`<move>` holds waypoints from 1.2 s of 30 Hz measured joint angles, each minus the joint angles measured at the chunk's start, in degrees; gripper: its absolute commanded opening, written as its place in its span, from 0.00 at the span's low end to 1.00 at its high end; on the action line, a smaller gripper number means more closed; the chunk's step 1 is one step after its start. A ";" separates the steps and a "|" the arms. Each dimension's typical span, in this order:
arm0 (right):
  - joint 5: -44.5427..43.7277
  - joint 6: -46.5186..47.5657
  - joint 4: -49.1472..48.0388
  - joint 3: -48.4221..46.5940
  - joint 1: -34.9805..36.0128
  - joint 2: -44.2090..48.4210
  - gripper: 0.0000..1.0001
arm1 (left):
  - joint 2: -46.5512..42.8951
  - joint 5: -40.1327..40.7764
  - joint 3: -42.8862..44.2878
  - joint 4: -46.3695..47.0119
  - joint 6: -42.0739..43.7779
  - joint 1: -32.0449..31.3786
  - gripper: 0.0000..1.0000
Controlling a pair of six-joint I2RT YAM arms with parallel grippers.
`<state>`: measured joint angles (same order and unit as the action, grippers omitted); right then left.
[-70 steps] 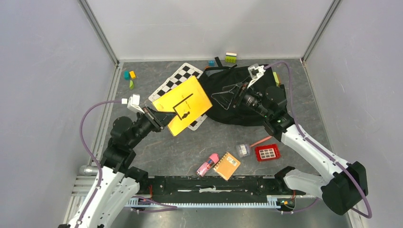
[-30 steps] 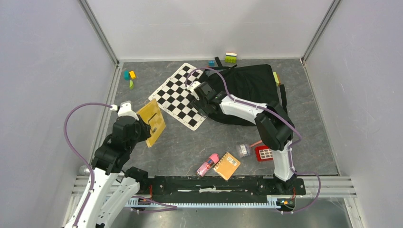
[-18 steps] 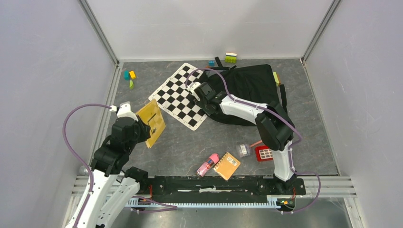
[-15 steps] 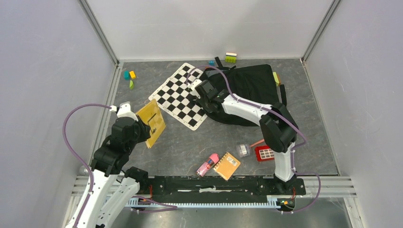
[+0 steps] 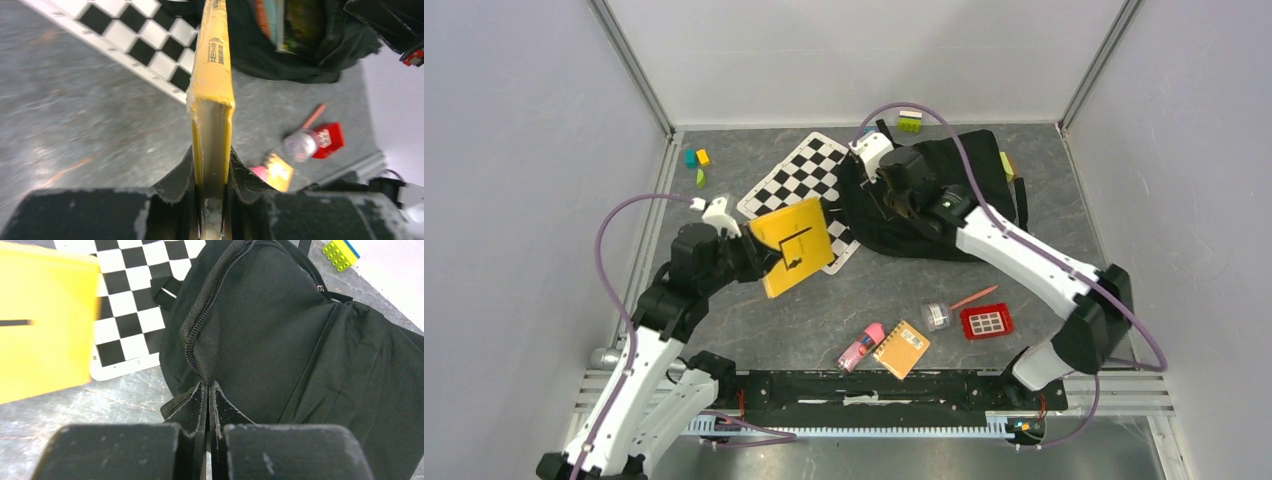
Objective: Pack the student bag
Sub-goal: Place the book in the student bag.
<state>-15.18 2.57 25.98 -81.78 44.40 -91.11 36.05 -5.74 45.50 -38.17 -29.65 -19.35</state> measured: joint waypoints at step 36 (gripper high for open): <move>10.54 -9.01 -8.48 16.17 -0.15 22.82 0.00 | 42.14 -18.60 1.22 48.81 -15.32 -8.24 0.02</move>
<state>-4.64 -6.44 17.50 -65.60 44.25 -68.29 78.19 -24.34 46.72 10.63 -44.97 -27.59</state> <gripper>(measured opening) 0.009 0.220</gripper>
